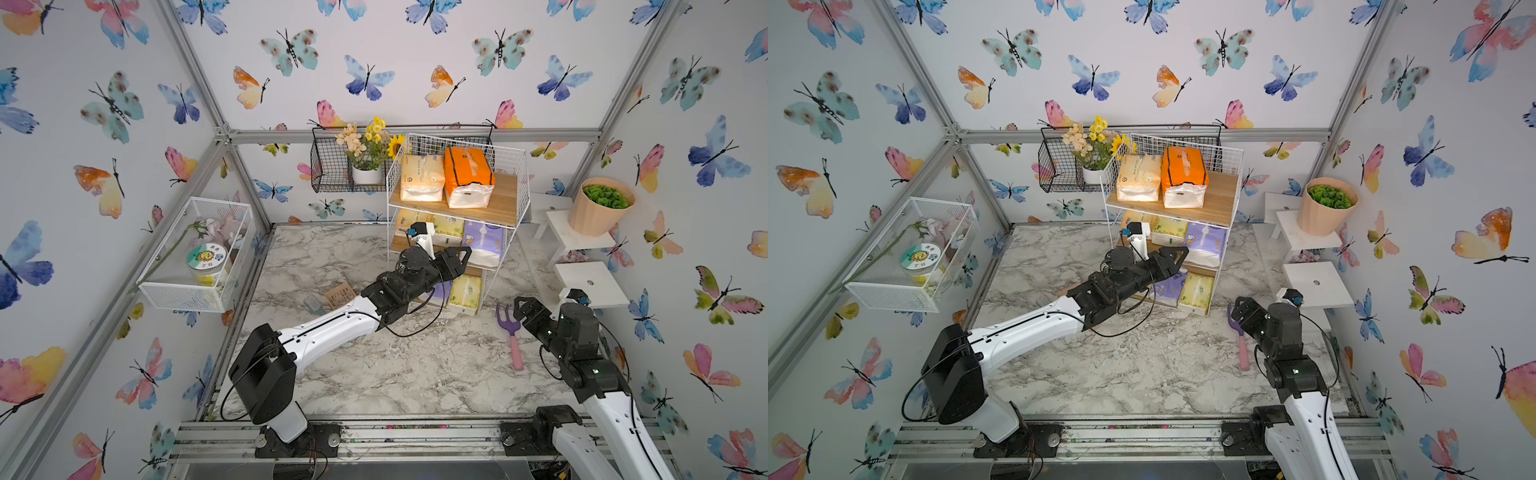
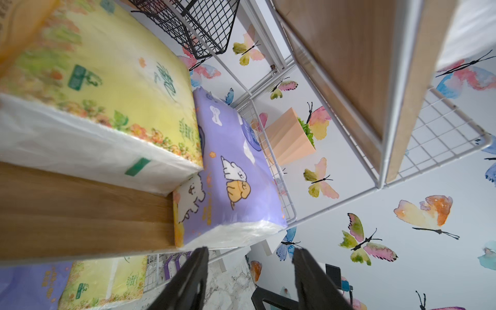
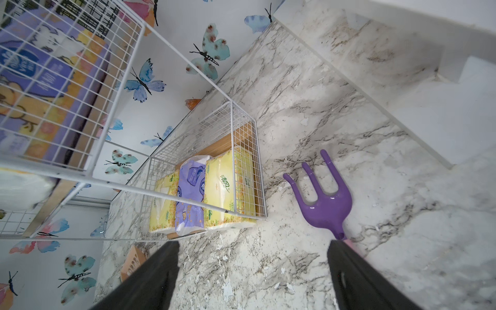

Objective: Remove the tissue boxes from the shelf
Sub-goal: Pick up a box of tissues from the shelf.

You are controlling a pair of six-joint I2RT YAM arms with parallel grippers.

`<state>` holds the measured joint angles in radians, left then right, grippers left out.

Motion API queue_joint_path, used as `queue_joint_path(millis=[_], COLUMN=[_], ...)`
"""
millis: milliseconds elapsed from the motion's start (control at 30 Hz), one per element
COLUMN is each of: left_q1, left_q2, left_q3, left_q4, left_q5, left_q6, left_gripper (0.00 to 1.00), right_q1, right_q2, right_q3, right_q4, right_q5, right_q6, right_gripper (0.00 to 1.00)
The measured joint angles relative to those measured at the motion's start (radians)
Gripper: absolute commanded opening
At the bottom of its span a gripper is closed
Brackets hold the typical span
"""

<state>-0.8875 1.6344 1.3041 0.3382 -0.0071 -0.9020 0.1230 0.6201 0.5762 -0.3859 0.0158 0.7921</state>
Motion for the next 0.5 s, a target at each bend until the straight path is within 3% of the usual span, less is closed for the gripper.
queue_joint_path(millis=[500], left_q1=[0.016], left_q2=[0.088], left_q3=[0.072], left_q4=[-0.012], left_q5=[-0.001], left_q6=[0.018], left_gripper=[0.40], right_q1=[0.000], right_q2=[-0.016], right_q3=[0.026], right_q4=[-0.006], right_q5=[0.037], right_q6=[-0.007], right_gripper=[0.91])
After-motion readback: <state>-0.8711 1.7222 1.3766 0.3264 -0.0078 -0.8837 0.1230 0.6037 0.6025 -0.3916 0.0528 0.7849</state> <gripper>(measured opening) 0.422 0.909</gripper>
